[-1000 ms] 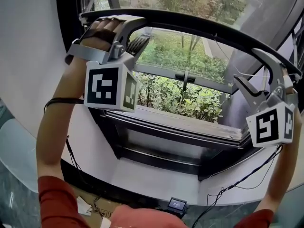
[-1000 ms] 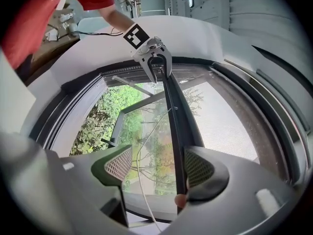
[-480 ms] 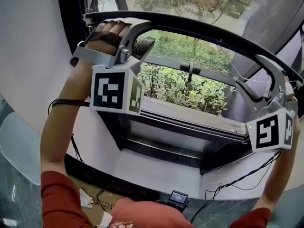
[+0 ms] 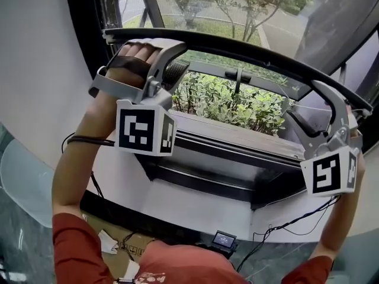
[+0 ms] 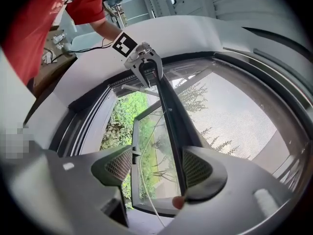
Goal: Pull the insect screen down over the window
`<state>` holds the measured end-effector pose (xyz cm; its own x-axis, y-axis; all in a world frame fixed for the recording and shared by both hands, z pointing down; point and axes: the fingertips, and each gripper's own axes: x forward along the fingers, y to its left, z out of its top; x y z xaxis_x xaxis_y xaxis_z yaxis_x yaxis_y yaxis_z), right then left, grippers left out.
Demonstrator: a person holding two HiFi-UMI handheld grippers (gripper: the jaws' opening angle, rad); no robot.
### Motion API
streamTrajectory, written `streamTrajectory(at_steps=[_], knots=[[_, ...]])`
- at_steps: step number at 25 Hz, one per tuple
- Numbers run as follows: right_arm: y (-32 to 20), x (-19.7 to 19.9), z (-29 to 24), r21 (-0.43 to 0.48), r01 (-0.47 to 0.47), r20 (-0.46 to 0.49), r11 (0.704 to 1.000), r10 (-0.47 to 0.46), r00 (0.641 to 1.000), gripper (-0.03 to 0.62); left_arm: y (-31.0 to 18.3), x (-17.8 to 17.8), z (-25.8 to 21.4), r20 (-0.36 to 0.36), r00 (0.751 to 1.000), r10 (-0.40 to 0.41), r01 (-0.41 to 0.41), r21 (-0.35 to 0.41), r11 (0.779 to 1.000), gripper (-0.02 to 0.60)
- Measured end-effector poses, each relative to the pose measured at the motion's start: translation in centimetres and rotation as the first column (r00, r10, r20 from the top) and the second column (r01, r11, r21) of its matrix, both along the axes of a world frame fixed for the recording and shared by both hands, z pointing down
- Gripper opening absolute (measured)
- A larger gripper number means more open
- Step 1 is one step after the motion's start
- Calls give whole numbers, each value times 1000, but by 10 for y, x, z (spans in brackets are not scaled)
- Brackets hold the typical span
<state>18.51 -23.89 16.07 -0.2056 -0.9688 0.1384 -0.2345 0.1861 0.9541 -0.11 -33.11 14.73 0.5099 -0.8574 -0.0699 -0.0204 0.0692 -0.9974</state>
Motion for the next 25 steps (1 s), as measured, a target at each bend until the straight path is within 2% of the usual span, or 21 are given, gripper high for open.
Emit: streamTrajectory(at_steps=[3,16,25], knots=[[1,3,15,-24,6,27,1000,-5,1000,327,2,2,15,12,1000,-17,17,-23,1000,161],[3,3,83,-97,-16,48,995,21,999,327,2,2,81,16,1000,11,-9,-115,993,161],[8,-2,120,-195,2,86,981,15,996,327,8,-2,119,29,999,21,-15,-187,982,161]])
